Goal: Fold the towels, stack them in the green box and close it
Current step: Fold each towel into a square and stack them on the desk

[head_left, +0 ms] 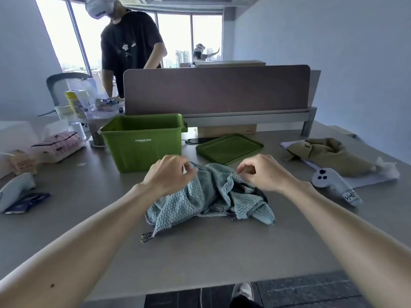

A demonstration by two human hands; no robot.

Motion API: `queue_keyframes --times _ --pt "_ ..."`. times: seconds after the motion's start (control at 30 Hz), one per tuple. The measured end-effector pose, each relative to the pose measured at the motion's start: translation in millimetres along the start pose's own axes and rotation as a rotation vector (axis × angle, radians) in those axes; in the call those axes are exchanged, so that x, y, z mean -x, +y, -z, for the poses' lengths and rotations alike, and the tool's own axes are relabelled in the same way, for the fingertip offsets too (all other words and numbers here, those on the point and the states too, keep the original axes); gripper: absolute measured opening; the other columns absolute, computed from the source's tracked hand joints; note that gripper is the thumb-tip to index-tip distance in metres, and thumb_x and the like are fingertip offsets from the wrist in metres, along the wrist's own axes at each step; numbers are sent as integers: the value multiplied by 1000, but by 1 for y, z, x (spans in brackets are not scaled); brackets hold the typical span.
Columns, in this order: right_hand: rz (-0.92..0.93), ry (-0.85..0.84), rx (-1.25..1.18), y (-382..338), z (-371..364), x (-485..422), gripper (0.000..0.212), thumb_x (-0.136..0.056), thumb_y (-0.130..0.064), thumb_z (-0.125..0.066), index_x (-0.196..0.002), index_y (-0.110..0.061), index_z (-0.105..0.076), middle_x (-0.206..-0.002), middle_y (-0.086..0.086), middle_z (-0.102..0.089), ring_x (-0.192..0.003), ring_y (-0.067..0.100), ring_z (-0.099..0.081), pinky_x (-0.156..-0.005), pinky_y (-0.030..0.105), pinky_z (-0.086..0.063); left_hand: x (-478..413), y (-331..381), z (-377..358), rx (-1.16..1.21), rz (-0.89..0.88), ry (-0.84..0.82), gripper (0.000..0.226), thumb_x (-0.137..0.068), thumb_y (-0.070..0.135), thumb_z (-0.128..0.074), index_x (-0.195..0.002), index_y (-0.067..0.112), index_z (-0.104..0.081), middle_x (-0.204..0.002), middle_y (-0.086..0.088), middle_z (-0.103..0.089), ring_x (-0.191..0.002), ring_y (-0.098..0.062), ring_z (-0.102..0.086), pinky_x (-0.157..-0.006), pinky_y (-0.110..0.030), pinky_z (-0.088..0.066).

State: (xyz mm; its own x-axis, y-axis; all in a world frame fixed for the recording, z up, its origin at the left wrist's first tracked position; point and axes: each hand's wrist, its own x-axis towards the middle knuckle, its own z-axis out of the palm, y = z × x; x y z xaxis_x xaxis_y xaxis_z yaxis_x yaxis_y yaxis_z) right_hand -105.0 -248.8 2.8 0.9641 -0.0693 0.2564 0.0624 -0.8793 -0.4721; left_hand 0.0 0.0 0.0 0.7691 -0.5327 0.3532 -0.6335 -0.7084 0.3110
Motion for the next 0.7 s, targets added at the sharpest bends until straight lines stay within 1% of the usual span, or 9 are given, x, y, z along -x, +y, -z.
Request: queue_keyframes --times 0.17,0.27,0.33,0.43,0.47,0.53,0.57,0.63,0.7 --pt "-29 -165 82 15 -5 -22 26 -86 -24 -72 -112 -24 -70 -78 -13 -61 -74 3 -58 -63 20 -42 -37 5 -26 49 -51 -119 25 -90 51 -53 -75 32 -58 -84 12 -64 -75 -10 -63 -72 -39 -58" --pt "-7 -231 88 15 -6 -32 33 -83 -26 -74 -116 -27 -67 -71 -9 -59 -65 8 -56 -62 27 -43 -51 9 -29 28 -69 -128 23 -91 49 -55 -80 30 -62 -85 13 -64 -76 -9 -64 -73 -39 -58" --pt "14 -240 107 14 -10 -39 28 -83 -21 -72 -111 -26 -69 -61 -10 -55 -56 9 -51 -60 30 -42 -60 9 -28 28 -70 -130 25 -91 49 -56 -84 27 -65 -86 13 -65 -76 -9 -64 -74 -39 -58" --pt "22 -196 97 12 -10 -46 23 -86 -8 -59 -96 -25 -71 -47 -17 -55 -45 5 -50 -57 29 -49 -72 6 -20 42 -76 -127 23 -90 48 -57 -83 28 -65 -85 15 -65 -78 -9 -64 -75 -40 -58" --pt "16 -176 68 11 -7 -47 23 -88 -5 -56 -94 -23 -70 -50 -19 -59 -43 5 -54 -53 26 -49 -74 7 -16 42 -72 -124 22 -91 47 -57 -82 28 -65 -85 14 -65 -79 -8 -64 -76 -40 -58" --pt "10 -118 -14 9 0 -51 20 -92 -2 -53 -96 -15 -68 -73 -9 -71 -49 5 -66 -49 19 -50 -79 5 -9 63 -47 -114 21 -91 45 -58 -85 26 -67 -88 12 -67 -82 -8 -64 -79 -39 -57" --pt "23 -76 -42 8 3 -54 19 -94 -2 -53 -97 -14 -67 -83 -4 -73 -54 6 -69 -51 18 -52 -81 2 -9 83 -40 -106 21 -91 45 -58 -86 26 -67 -89 11 -68 -83 -8 -65 -80 -39 -57" --pt "63 23 -66 6 11 -62 18 -94 -5 -55 -96 -20 -65 -90 -7 -72 -58 5 -69 -60 20 -54 -86 -1 -7 110 -27 -97 21 -91 46 -58 -89 27 -68 -92 11 -69 -85 -8 -65 -82 -39 -57" --pt "85 99 -101 5 17 -69 21 -94 -7 -56 -93 -26 -63 -89 -12 -72 -51 0 -58 -61 22 -49 -89 -6 -9 151 -2 -102 23 -91 47 -59 -95 26 -68 -97 10 -69 -89 -6 -65 -87 -38 -56"
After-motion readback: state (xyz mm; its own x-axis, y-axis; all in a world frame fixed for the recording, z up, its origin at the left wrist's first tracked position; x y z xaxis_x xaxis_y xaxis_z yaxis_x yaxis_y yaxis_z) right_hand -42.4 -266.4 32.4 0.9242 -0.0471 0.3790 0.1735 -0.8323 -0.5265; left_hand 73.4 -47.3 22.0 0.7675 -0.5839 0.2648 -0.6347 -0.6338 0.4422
